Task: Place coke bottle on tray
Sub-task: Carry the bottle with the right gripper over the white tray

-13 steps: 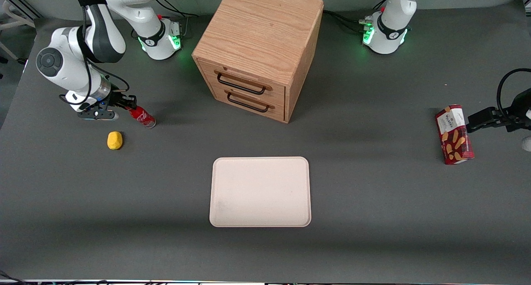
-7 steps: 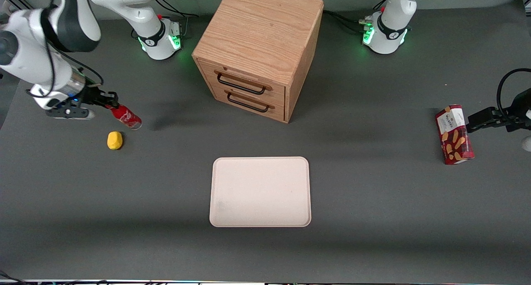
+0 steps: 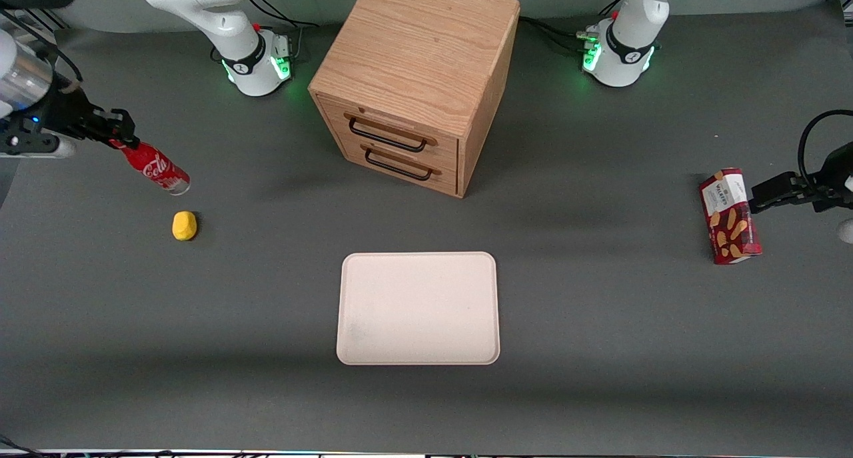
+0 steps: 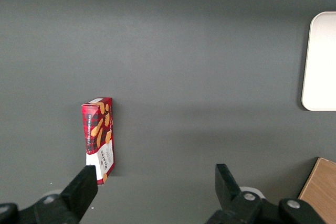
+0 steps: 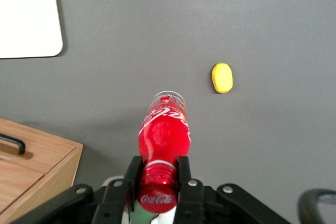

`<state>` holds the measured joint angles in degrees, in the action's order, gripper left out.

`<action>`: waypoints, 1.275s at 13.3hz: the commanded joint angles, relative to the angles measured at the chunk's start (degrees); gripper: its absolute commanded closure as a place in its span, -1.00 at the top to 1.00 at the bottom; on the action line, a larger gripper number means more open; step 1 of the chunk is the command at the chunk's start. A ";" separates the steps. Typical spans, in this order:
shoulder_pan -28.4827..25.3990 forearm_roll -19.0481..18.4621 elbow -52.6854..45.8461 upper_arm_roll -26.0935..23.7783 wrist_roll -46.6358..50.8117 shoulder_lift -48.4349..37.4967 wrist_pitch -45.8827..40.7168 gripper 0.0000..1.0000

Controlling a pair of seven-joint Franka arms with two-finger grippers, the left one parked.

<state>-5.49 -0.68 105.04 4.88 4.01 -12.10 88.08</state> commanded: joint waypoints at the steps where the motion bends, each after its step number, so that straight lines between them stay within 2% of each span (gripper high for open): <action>1: -0.31 2.08 -11.49 0.48 -0.84 7.15 -5.46 -1.00; 4: -0.92 4.02 -22.64 -1.09 -0.58 16.11 -6.43 -1.00; 7: -3.03 3.94 -35.82 -4.96 0.74 26.47 -6.78 -1.00; 10: -6.98 4.02 -46.64 -6.45 11.33 35.36 -9.51 -1.00; 14: -11.02 3.94 -55.62 -9.97 25.49 44.59 -8.72 -1.00; 17: -12.87 3.85 -58.28 -12.79 33.95 49.79 -2.24 -1.00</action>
<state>-17.53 2.66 52.95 -6.83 32.88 32.87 83.89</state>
